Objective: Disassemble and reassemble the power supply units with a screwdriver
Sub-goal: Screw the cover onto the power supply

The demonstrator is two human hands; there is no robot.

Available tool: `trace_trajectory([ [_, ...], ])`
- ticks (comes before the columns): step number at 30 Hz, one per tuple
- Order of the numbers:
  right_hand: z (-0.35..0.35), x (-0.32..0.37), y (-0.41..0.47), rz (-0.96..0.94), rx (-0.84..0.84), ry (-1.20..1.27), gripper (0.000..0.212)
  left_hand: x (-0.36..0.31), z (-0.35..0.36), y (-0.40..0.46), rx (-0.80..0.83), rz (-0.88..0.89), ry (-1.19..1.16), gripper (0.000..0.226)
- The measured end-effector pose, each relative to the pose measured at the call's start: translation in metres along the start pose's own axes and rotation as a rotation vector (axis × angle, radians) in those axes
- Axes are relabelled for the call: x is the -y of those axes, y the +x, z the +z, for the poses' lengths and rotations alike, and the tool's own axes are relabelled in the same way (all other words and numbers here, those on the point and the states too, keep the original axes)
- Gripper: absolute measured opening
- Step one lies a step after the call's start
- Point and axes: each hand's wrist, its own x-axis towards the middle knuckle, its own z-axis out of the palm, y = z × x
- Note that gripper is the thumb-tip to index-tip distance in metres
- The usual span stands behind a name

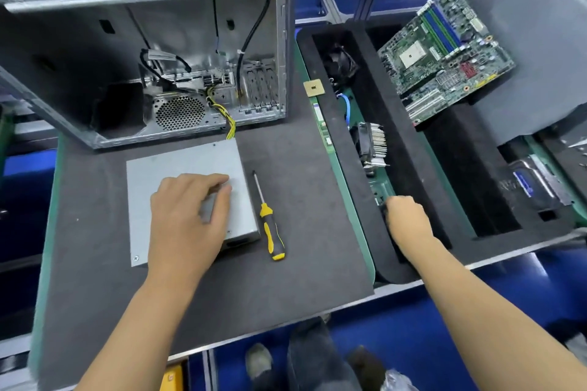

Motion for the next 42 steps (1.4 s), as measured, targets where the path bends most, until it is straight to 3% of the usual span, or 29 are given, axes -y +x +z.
trace_trajectory([
  [4, 0.003, 0.003, 0.002, 0.004, -0.001, 0.034, 0.013, 0.001, 0.002, -0.001, -0.010, 0.011, -0.001, 0.015],
  [7, -0.008, 0.004, -0.005, 0.037, -0.144, 0.168, 0.013, -0.001, -0.001, 0.000, -0.024, -0.036, -0.077, 0.013],
  [9, -0.028, 0.009, -0.016, 0.099, -0.322, 0.470, 0.012, -0.006, -0.006, 0.002, -0.020, -0.097, -0.196, 0.011],
  [11, -0.059, 0.029, -0.038, 0.104, -0.399, 0.966, 0.012, -0.016, -0.009, 0.005, 0.055, -0.149, -0.309, 0.019],
  [14, -0.094, 0.083, -0.078, -0.159, -0.174, 1.411, 0.015, -0.036, -0.010, 0.008, 0.218, -0.221, -0.506, 0.033],
  [17, -0.107, 0.127, -0.103, -0.318, 0.215, 1.452, 0.012, -0.045, -0.012, 0.007, 0.219, -0.107, -0.530, 0.028],
  [19, -0.109, 0.140, -0.108, -0.328, 0.375, 1.488, 0.017, -0.040, -0.017, 0.007, 0.173, -0.042, -0.497, 0.018],
  [22, -0.110, 0.153, -0.112, -0.286, 0.554, 1.700, 0.013, -0.027, -0.024, 0.009, 0.173, -0.077, -0.532, 0.021],
  [25, -0.107, 0.166, -0.119, -0.226, 0.645, 1.833, 0.014, -0.019, -0.026, 0.008, 0.149, -0.086, -0.523, 0.022],
  [28, -0.105, 0.167, -0.125, -0.258, 0.655, 1.757, 0.020, -0.014, -0.023, 0.002, 0.116, -0.205, -0.542, 0.029],
  [30, -0.104, 0.166, -0.128, -0.363, 0.521, 1.506, 0.021, -0.011, -0.022, 0.001, 0.119, -0.352, -0.634, 0.033],
  [33, -0.095, 0.162, -0.122, -0.334, -0.059, 1.128, 0.011, -0.006, -0.021, 0.007, 0.065, -0.532, -0.820, 0.022],
  [34, -0.091, 0.158, -0.119, -0.319, -0.172, 0.958, 0.008, -0.004, -0.022, 0.010, 0.038, -0.582, -0.885, 0.019],
  [38, -0.056, 0.153, -0.121, -0.333, 0.093, 0.410, 0.044, 0.004, -0.026, 0.018, -0.020, -0.709, -1.036, 0.012],
  [42, -0.034, 0.159, -0.132, -0.328, -0.096, 0.385, 0.025, 0.008, -0.026, 0.020, -0.031, -0.751, -1.127, 0.009],
])
